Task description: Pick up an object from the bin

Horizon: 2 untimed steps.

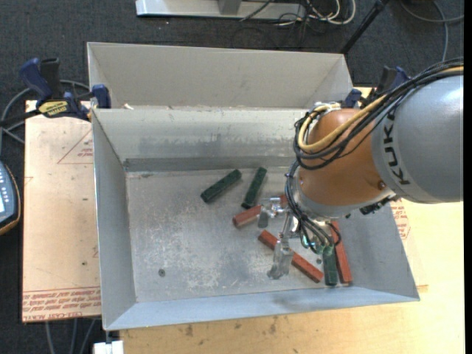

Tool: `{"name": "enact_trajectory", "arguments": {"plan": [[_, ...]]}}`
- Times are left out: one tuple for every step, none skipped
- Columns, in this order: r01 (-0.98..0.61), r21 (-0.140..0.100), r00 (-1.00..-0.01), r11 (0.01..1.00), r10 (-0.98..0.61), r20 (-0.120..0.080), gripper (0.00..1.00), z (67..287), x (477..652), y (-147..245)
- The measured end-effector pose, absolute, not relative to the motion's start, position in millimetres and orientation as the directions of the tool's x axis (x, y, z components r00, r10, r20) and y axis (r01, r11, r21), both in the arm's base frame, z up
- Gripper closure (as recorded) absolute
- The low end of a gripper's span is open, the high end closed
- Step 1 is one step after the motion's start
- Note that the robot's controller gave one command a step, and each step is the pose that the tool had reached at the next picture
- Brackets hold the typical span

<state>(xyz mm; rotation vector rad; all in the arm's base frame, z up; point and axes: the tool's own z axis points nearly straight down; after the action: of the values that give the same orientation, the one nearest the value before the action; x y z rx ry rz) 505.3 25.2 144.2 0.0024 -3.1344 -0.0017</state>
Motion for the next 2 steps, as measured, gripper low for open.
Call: {"name": "enact_trajectory", "arguments": {"plan": [[0.182,-0.001,-0.983,0.983,0.182,0.004,0.00,68.1,509.6,-44.7],[0.194,0.002,-0.981,0.981,0.194,-0.003,0.00,101.3,508.1,-23.0]]}}
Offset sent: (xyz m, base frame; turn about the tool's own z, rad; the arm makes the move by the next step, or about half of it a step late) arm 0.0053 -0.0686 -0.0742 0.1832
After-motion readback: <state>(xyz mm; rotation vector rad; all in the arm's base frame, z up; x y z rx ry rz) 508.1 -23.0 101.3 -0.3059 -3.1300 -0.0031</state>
